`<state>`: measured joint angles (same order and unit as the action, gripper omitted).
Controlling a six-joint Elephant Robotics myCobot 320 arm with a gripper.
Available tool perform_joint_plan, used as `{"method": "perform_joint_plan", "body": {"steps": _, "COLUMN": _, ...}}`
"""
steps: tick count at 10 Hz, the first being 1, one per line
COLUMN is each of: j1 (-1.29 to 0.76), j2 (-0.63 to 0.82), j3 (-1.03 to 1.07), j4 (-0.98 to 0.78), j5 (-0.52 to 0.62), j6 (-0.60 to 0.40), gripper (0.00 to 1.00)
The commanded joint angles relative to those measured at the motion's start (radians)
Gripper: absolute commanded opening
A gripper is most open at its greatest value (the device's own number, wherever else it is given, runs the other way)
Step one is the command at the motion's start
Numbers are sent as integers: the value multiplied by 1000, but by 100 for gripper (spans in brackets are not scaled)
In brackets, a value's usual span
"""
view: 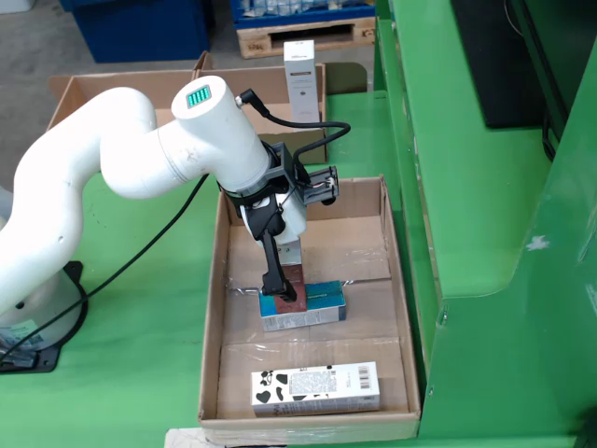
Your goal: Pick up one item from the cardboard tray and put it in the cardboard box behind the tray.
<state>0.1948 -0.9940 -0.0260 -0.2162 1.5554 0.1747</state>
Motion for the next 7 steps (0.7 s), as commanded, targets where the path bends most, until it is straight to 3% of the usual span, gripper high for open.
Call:
{"method": "perform_joint_plan", "body": {"steps": 1, "j1": -6, "j2": 27, "j3": 26, "j4": 11, "j5": -2, "j6": 1, "gripper": 90}}
{"method": "perform_joint_plan", "body": {"steps": 7, "j1": -6, "j2": 27, "j3": 26, "j4": 11, "j5": -2, "j6": 1, "gripper": 30}}
